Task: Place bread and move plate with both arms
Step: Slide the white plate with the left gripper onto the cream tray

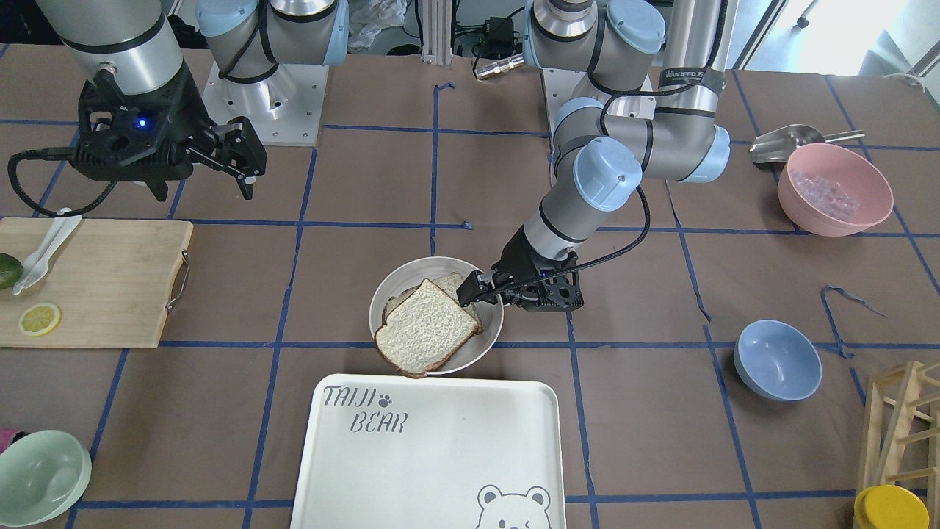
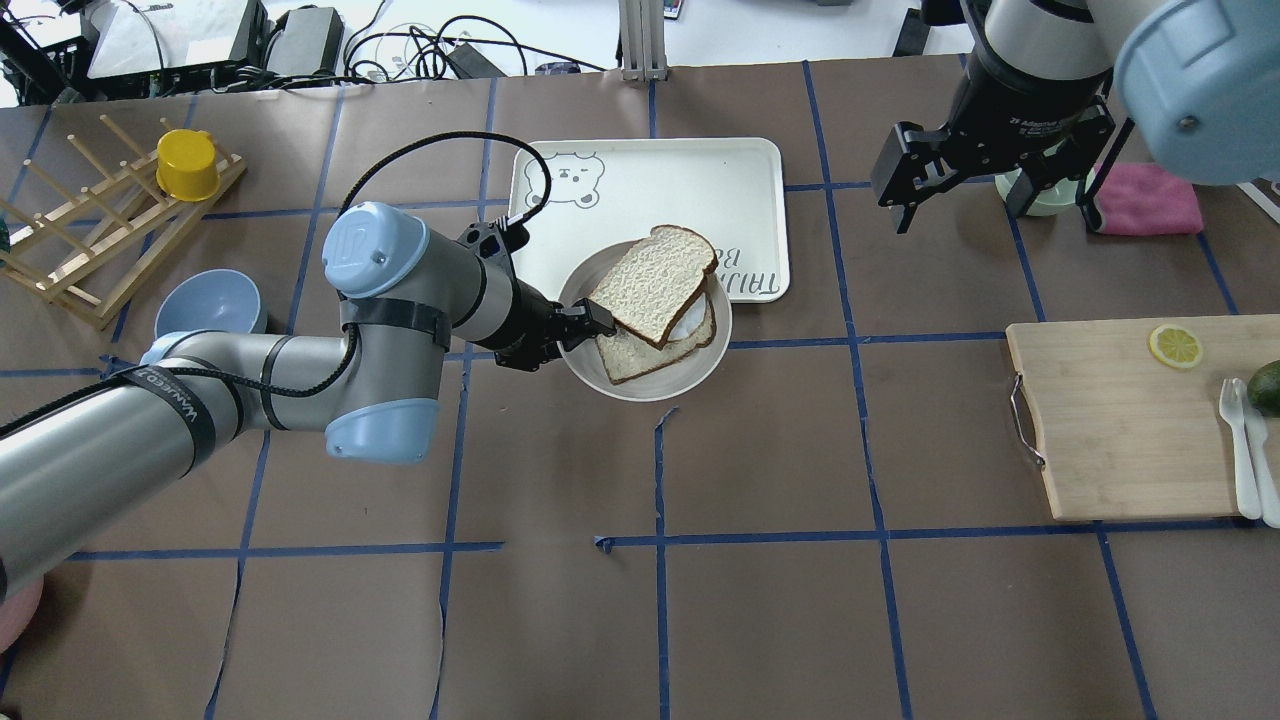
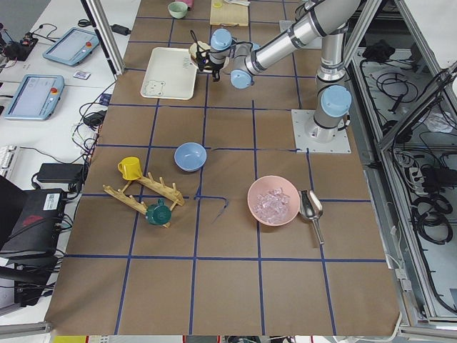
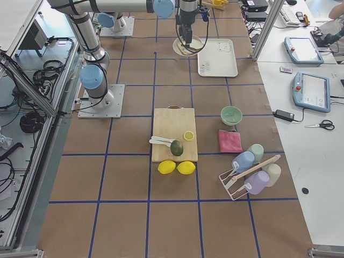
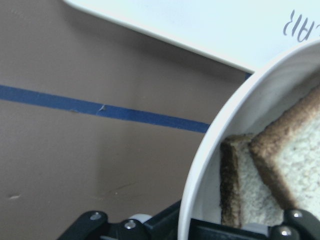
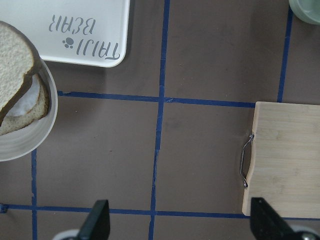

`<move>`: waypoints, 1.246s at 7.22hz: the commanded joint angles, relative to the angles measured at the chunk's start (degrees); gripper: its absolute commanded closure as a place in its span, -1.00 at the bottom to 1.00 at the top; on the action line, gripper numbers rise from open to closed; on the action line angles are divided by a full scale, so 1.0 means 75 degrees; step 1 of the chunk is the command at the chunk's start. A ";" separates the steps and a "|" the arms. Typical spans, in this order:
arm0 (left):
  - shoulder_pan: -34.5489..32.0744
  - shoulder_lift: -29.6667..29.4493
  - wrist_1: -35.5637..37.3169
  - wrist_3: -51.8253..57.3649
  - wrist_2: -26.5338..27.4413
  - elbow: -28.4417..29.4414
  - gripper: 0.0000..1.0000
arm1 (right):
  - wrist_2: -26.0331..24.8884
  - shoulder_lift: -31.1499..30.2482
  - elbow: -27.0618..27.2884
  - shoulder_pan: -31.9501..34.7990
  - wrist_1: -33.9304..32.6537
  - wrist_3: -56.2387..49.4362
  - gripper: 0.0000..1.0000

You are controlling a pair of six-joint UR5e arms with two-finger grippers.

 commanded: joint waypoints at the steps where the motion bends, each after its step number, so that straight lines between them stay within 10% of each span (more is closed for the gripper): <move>1: 0.0136 -0.0572 -0.1282 0.0046 -0.0100 0.1535 1.00 | 0.0000 0.0000 0.0000 -0.0016 -0.0007 -0.0014 -1.00; 5: 0.0406 -0.2177 -0.1735 0.0105 -0.0335 0.3591 1.00 | -0.0012 0.0000 0.0000 -0.0016 -0.0007 -0.0015 -1.00; 9: 0.0407 -0.3071 -0.1665 0.0280 -0.0532 0.4041 1.00 | -0.0035 0.0000 0.0000 -0.0016 0.0016 -0.0015 -1.00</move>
